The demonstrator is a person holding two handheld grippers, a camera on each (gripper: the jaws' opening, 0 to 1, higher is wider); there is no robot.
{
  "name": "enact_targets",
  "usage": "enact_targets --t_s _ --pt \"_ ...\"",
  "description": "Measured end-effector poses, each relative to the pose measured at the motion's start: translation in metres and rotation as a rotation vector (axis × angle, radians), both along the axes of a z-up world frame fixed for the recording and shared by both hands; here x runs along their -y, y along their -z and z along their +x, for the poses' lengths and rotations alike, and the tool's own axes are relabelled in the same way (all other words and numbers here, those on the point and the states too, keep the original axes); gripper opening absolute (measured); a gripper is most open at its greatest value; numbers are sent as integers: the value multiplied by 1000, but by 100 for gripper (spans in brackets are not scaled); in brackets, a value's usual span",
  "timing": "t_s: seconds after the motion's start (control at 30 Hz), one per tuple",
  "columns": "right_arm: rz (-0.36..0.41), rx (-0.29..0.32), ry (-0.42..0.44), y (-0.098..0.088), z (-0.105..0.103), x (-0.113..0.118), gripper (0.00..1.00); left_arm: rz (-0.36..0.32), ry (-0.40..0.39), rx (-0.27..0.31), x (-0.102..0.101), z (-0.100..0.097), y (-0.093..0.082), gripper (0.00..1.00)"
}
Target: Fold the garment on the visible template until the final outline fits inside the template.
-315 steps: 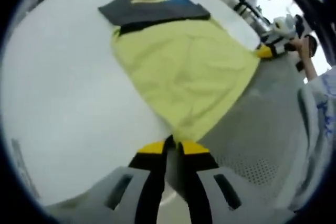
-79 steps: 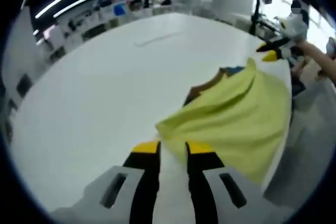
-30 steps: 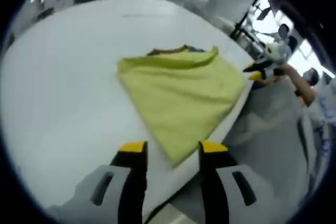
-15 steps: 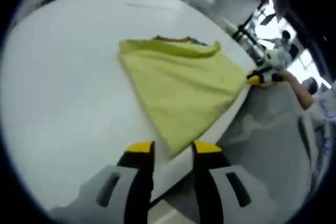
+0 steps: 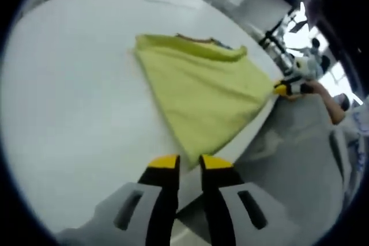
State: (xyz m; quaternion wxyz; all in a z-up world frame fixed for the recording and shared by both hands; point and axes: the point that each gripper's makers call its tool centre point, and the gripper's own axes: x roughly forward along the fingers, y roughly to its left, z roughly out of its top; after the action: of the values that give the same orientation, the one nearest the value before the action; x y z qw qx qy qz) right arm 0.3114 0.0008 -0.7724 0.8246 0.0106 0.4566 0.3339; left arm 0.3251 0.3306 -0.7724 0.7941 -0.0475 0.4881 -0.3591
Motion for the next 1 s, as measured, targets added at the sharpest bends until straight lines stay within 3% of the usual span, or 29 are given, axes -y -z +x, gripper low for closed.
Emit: enact_targets --t_s 0.13,0.5,0.8,0.87,1.0 --pt "-2 4 1 0 0 1 4 -8 -13 -10 3 0 1 1" --pt "-18 26 11 -7 1 8 1 -11 -27 15 3 4 -4 0" --pt "-51 96 19 -31 16 22 1 -58 -71 110 2 25 -26 0" --pt "-41 118 14 -41 22 21 1 -57 -64 160 3 33 -35 0" --pt "-58 182 -18 -60 31 20 1 -70 -61 203 1 42 -57 0"
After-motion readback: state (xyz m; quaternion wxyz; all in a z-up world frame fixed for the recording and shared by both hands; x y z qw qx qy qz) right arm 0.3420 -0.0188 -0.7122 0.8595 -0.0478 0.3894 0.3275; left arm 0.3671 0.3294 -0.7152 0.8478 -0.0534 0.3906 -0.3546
